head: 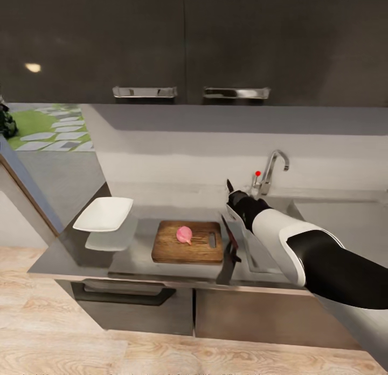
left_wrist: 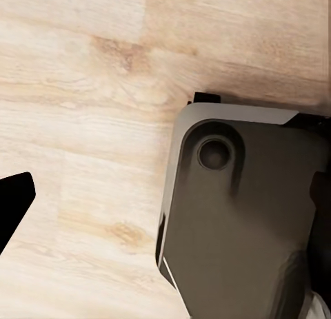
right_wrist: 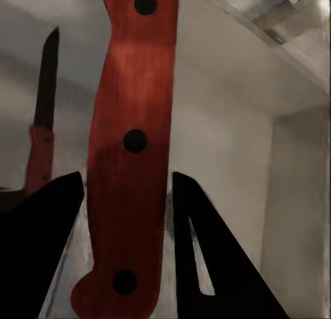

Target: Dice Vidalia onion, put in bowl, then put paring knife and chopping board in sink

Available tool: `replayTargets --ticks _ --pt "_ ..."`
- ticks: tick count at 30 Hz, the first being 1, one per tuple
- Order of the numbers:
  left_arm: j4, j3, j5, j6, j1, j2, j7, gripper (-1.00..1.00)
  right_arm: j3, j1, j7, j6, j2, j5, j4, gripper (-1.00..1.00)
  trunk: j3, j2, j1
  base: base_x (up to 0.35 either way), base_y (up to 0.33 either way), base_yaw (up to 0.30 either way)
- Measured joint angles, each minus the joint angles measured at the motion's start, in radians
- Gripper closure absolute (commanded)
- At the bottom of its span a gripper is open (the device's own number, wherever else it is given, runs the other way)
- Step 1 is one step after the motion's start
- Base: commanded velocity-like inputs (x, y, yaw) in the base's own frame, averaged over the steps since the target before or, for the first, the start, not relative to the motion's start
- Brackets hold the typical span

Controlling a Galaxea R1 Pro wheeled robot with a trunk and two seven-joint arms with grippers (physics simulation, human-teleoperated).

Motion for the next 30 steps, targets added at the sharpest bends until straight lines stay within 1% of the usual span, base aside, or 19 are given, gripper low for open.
replayTargets --ticks 3,4,6,8,9,10,12,13,14,15,17,19,20,22,24,26,28,30 --pt "0.000 0.000 0.000 0.000 0.000 0.000 0.000 -1.00 0.002 0.000 -0.016 -0.002 0.000 0.044 -0.027 1.00 0.002 0.000 0.000 -0.029 -0.024 0.000" --pt "0.000 0.000 0.000 0.000 0.000 0.000 0.001 -1.00 0.001 0.000 -0.017 -0.006 0.000 0.095 -0.048 1.00 0.002 0.000 0.000 -0.008 -0.006 0.000" --pt "0.000 0.000 0.000 0.000 0.000 0.001 0.001 -1.00 -0.006 0.000 -0.015 -0.026 0.000 0.169 -0.071 1.00 0.003 0.000 0.000 -0.004 -0.003 0.000" --pt "0.000 0.000 0.000 0.000 0.000 0.001 0.004 -1.00 -0.007 0.000 -0.011 -0.066 0.000 0.252 -0.082 1.00 0.003 0.000 0.000 -0.002 -0.001 0.000" --pt "0.000 0.000 0.000 0.000 0.000 0.000 0.004 -1.00 -0.008 0.000 -0.009 -0.079 0.000 0.274 -0.083 1.00 0.003 0.000 0.000 0.000 0.000 0.000" --pt "0.000 0.000 0.000 0.000 0.000 0.000 0.006 -1.00 -0.007 0.000 0.008 -0.131 0.000 0.358 -0.087 1.00 0.003 0.000 0.000 0.000 0.000 0.000" --pt "0.000 0.000 0.000 0.000 0.000 0.000 0.008 -1.00 -0.009 0.000 0.050 -0.178 0.000 0.438 -0.086 1.00 0.003 0.000 0.000 0.000 0.000 0.000" --pt "0.000 0.000 0.000 0.000 0.000 0.000 0.008 -1.00 -0.009 0.000 0.064 -0.187 0.000 0.456 -0.085 1.00 0.003 0.000 0.000 0.000 0.000 0.000" --pt "0.000 0.000 0.000 0.000 0.000 0.000 0.009 -1.00 -0.009 0.000 0.094 -0.207 0.000 0.490 -0.084 1.00 0.003 0.000 0.000 0.000 0.000 0.000" --pt "0.000 0.000 0.000 0.000 0.000 0.000 0.009 -1.00 -0.009 0.000 0.109 -0.217 0.000 0.506 -0.083 1.00 0.003 0.000 0.000 0.000 0.000 0.000" --pt "0.000 0.000 0.000 0.000 0.000 -0.001 0.009 -1.00 -0.009 0.000 0.151 -0.260 0.000 0.562 -0.075 1.00 0.003 0.000 0.000 0.000 0.000 0.000" --pt "0.000 0.000 0.000 0.000 0.000 -0.002 0.008 -1.00 -0.010 0.008 0.171 -0.309 0.000 0.606 -0.051 1.00 0.003 0.000 0.000 0.000 0.000 0.000" --pt "0.000 0.000 0.000 0.000 0.000 -0.003 0.008 -1.00 -0.009 0.012 0.173 -0.322 0.000 0.616 -0.043 1.00 0.003 0.000 0.000 0.000 0.000 0.000" --pt "0.000 0.000 0.000 0.000 0.000 -0.007 0.007 -1.00 -0.009 0.036 0.180 -0.375 0.000 0.647 -0.016 1.00 0.002 0.000 0.000 0.000 0.000 0.000" --pt "0.000 0.000 0.000 0.000 0.000 -0.012 0.006 -1.00 -0.008 0.053 0.182 -0.413 0.000 0.669 -0.005 1.00 0.003 0.000 0.000 0.000 0.000 0.000" --pt "0.000 0.000 0.000 0.000 0.000 -0.019 0.003 -1.00 -0.008 0.080 0.183 -0.462 0.000 0.701 0.003 1.00 0.003 0.000 0.000 -0.010 0.000 0.000" --pt "0.000 0.000 0.000 0.000 0.000 -0.022 0.002 -1.00 -0.008 0.097 0.183 -0.494 0.000 0.720 0.005 1.00 0.003 0.000 0.000 -0.079 0.000 0.000" --pt "0.000 0.000 0.000 0.000 0.000 -0.024 0.001 -1.00 -0.008 0.120 0.182 -0.526 0.000 0.729 0.006 1.00 0.003 0.000 0.000 -0.135 0.000 0.000"
